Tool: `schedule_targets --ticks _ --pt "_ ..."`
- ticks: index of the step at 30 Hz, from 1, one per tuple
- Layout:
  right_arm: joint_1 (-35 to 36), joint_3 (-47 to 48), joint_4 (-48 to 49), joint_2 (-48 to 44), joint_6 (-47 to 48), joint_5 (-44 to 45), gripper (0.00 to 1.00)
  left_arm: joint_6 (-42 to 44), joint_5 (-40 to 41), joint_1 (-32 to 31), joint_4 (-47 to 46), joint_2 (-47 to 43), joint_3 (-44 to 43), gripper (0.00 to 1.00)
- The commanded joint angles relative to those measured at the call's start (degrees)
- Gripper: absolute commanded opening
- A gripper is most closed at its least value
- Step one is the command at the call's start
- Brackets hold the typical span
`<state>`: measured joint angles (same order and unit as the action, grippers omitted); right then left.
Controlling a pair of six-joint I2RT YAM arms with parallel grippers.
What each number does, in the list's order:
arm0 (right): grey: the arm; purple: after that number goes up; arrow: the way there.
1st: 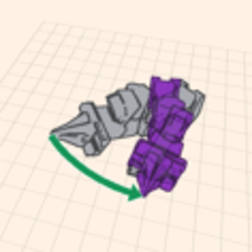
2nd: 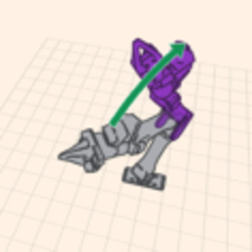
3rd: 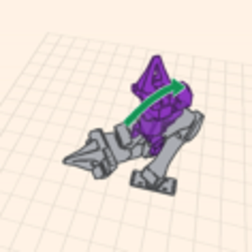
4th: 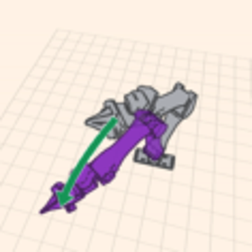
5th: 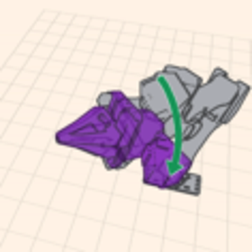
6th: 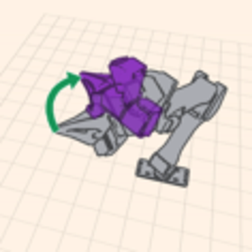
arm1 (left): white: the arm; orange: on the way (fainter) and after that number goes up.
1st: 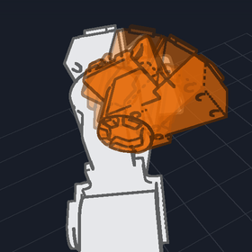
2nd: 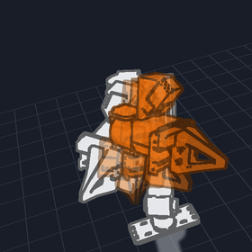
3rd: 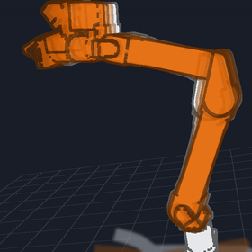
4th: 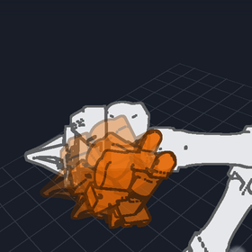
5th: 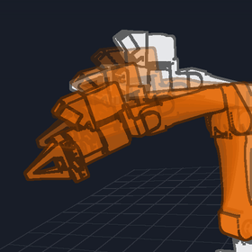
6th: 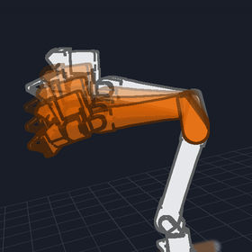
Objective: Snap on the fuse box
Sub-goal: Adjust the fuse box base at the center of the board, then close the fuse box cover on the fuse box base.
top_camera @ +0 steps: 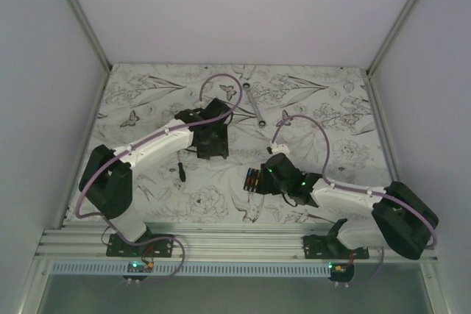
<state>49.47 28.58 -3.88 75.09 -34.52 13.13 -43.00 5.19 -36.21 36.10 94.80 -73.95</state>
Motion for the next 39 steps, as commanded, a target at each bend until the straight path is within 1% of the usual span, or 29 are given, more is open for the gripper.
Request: schedule_targets --ticks 1,3,6,9,13,17,18,24,27,34,39 --pt "0.40 -2.27 -2.07 -6.29 -3.29 6.59 0.55 1.02 -2.02 -3.68 1.79 -0.11 -1.18 0.40" --pt "0.03 -3.86 -4.89 -11.48 -4.01 11.15 0.61 3.24 -2.64 -5.52 1.82 1.36 -3.25 0.40" --pt "-1.94 -6.09 -9.05 -20.14 -4.65 15.01 0.72 8.71 -4.38 -8.69 1.93 4.79 -6.60 0.40" --pt "-3.40 -8.09 -12.81 -28.74 -5.53 18.78 0.78 13.96 -4.62 -11.85 2.51 8.44 -9.97 0.39" --pt "-4.29 -10.55 -14.91 -37.65 -6.01 20.73 0.85 19.06 -2.95 -14.80 4.50 12.66 -14.01 0.39" --pt "-4.33 -12.26 -15.28 -42.87 -5.67 20.97 0.92 20.67 -1.32 -16.85 6.11 15.86 -16.47 0.39" --pt "-4.34 -12.53 -15.32 -43.43 -5.50 21.19 0.94 20.74 -1.40 -17.22 6.17 16.63 -16.81 0.39" --pt "-4.46 -12.76 -15.08 -42.64 -4.60 21.50 0.98 19.89 -1.12 -19.42 6.41 19.86 -18.91 0.39" --pt "-4.46 -12.82 -14.57 -41.78 -4.51 21.44 0.99 17.92 -0.02 -19.69 6.30 21.08 -19.16 0.40" --pt "-4.45 -12.85 -13.81 -40.68 -4.02 20.91 0.99 11.93 2.00 -19.62 6.34 21.96 -19.52 0.40" --pt "-4.46 -12.93 -13.61 -40.46 -3.97 20.74 0.99 9.21 2.28 -19.69 6.27 22.84 -19.79 0.41"
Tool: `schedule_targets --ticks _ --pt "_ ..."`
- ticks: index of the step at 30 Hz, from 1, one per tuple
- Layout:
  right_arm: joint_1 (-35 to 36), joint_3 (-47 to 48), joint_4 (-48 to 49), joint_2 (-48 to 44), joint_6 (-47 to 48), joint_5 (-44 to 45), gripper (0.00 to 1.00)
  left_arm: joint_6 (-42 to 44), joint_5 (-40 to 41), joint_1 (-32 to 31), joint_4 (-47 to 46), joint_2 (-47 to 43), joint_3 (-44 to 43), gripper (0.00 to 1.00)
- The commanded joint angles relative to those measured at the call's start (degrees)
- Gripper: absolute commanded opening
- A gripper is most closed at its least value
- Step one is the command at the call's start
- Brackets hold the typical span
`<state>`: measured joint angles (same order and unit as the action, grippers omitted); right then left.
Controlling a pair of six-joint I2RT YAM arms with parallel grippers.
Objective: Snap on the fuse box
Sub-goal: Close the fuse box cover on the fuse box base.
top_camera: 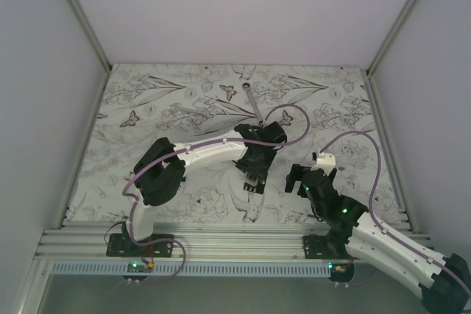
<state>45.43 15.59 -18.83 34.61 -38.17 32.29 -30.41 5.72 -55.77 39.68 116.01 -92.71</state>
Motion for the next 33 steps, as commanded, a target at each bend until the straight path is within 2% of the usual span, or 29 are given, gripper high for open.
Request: schedule_targets --ticks 1,23,33 --pt "-0.43 0.05 1.32 0.07 -0.28 1.50 0.99 -3.80 1.56 -0.13 2.75 1.82 -1.12 0.41" --pt "-0.43 0.14 2.72 1.89 0.38 0.65 0.99 -9.24 -1.44 -0.09 2.61 3.35 -0.02 0.47" --pt "-0.43 0.09 4.96 2.81 1.34 -2.61 0.99 -9.34 -2.20 -0.13 2.62 1.02 1.58 0.59"
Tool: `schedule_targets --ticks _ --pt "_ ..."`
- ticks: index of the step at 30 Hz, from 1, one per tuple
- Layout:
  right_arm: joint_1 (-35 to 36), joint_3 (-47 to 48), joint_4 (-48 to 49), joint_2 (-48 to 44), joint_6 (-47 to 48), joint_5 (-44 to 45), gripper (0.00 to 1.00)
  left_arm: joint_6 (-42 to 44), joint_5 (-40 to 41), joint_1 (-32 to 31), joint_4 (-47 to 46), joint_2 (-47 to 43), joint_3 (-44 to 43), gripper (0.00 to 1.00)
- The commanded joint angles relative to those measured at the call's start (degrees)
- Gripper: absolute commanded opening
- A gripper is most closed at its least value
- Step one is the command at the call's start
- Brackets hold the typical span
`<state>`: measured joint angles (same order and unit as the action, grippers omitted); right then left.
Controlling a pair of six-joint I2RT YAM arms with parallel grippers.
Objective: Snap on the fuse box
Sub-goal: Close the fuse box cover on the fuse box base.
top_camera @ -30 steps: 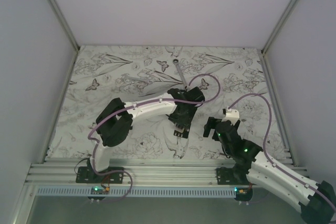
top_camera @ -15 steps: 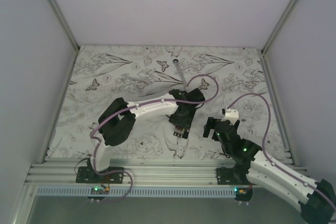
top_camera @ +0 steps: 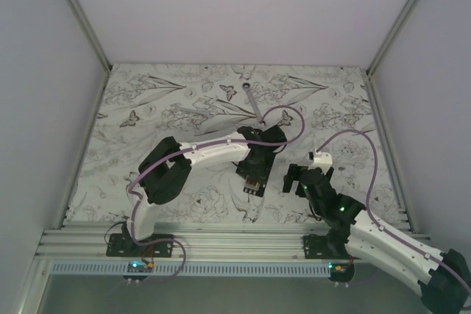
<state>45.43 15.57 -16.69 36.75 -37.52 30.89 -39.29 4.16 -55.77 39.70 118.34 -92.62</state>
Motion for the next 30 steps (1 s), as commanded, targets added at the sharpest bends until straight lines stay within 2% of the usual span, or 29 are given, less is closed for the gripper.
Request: schedule_targets --ticks 1,7,12,17,23,30 --pt "-0.42 0.15 3.19 1.04 0.76 -1.68 1.00 -0.44 -0.79 -0.13 2.61 -1.58 1.60 0.61" --pt "-0.43 0.63 5.03 2.68 1.18 -4.99 0.99 -0.58 -1.56 -0.22 2.59 -3.44 2.42 0.70" --pt "-0.42 1.54 9.46 5.48 1.92 -11.36 0.95 -0.70 -1.79 0.38 1.58 -9.18 5.57 0.71" --pt "-0.43 2.31 16.28 11.20 0.08 -17.64 0.79 -1.05 -7.11 4.08 -4.09 -16.17 13.01 0.62" --pt "-0.43 4.35 23.51 19.51 -2.59 -23.20 0.70 -1.40 -16.24 9.16 -10.39 -17.72 18.70 0.41" --pt "-0.42 6.41 25.56 23.88 -3.15 -24.44 0.66 -1.31 -20.76 10.45 -12.53 -14.75 18.28 0.34"
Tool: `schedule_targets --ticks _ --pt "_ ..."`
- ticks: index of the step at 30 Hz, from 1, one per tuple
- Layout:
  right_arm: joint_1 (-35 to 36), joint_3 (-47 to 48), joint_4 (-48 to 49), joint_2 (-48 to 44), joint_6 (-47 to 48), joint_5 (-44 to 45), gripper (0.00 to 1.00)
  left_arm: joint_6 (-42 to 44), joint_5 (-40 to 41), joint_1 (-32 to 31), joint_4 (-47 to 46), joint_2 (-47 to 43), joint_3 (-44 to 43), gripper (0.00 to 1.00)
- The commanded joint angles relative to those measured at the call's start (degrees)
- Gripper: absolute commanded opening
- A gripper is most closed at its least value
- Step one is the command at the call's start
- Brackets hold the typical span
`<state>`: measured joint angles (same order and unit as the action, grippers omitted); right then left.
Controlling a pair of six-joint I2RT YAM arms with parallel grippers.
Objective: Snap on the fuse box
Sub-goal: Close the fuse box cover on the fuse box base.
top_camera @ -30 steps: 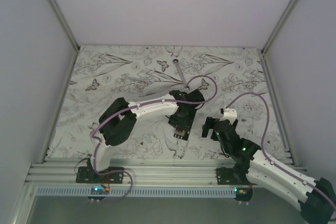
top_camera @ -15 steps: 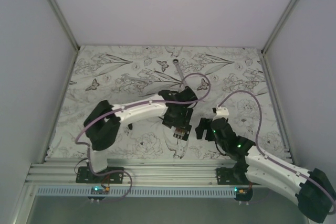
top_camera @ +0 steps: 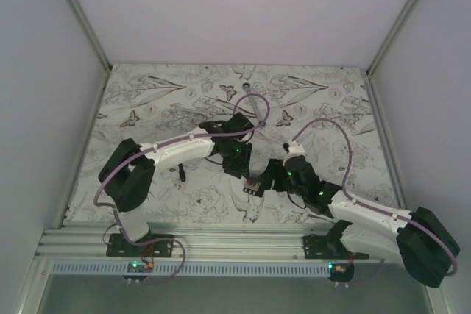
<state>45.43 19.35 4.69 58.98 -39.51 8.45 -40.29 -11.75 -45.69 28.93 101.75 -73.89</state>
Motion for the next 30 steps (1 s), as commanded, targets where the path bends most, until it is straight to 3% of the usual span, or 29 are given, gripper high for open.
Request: schedule_targets --ticks 1,7,12,15,30 --pt "-0.43 2.81 4.58 2.39 -1.33 -2.29 0.65 -0.35 -5.04 0.53 -1.85 2.25 -0.52 0.33" --pt "-0.42 3.49 5.33 7.64 -1.71 -3.06 0.56 -1.04 -5.20 1.13 -2.03 4.59 0.12 0.32" --pt "-0.43 3.76 5.71 11.57 -1.97 -4.24 0.37 -1.44 -5.59 1.13 -2.07 7.45 0.44 0.28" --pt "-0.43 3.74 4.85 12.92 -2.15 -4.65 0.30 -1.66 -5.82 1.13 -2.08 8.74 1.11 0.27" --pt "-0.47 6.21 -5.81 24.90 -2.12 -6.04 0.18 -8.01 -2.94 2.22 -4.39 14.99 8.11 0.19"
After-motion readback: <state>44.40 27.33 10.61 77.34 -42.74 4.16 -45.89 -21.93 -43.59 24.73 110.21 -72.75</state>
